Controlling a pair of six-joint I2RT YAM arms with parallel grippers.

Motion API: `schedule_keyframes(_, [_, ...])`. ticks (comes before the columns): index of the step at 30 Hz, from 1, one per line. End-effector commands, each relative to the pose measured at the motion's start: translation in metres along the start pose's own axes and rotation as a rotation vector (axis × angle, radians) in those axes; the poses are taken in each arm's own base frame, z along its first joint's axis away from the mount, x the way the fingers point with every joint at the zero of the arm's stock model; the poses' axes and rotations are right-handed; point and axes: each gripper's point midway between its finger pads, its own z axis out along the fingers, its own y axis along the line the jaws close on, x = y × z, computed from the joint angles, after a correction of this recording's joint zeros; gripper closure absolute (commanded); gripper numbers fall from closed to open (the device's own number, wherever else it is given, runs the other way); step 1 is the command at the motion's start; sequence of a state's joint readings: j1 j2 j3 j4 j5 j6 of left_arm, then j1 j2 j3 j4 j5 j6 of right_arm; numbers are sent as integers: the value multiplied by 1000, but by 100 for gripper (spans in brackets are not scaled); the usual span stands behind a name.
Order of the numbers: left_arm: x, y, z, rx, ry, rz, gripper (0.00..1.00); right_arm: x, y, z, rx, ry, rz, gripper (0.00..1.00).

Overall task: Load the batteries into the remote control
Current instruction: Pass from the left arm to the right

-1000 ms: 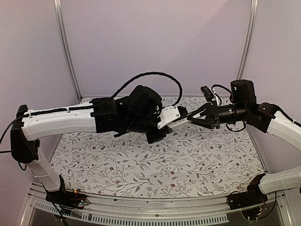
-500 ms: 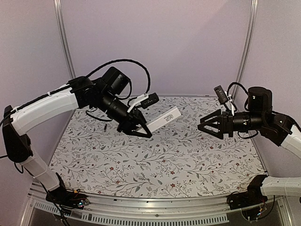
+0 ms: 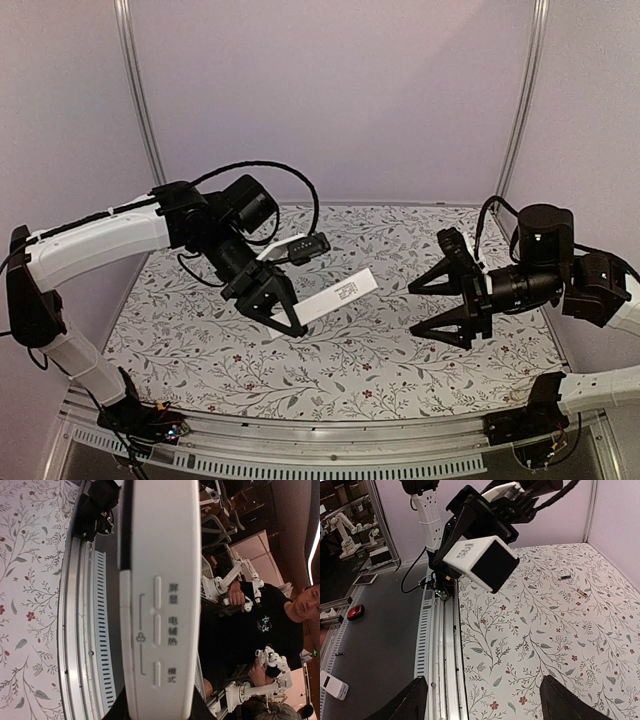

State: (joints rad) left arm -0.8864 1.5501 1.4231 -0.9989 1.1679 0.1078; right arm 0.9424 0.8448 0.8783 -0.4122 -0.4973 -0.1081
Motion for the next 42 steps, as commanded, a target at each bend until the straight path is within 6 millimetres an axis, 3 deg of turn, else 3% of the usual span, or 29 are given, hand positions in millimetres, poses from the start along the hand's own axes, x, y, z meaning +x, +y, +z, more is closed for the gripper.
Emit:
schedule_keyframes(1, [9,-26,20,162,45,-33,97,-12,14,3,-22,32,-138,21])
schedule_keyframes(7, [21,-40,43,235,115,-42,97,-29,42,6,-107,26,-216,22])
schedule_keyframes(14, [21,-59,48,306,134,-29,96,-47,71,7,-181,20,-315,25])
schedule_keyframes(20, [20,-72,52,374,145,-16,95,-50,95,18,-226,42,-423,32])
schedule_keyframes(26, [22,-83,55,400,162,17,94,-50,99,25,-241,51,-460,37])
schedule_keyframes(33, [18,-90,55,412,162,37,94,-52,104,30,-252,32,-472,54])
schedule_keyframes(42, [19,-90,58,424,171,33,94,-56,109,32,-267,20,-472,49])
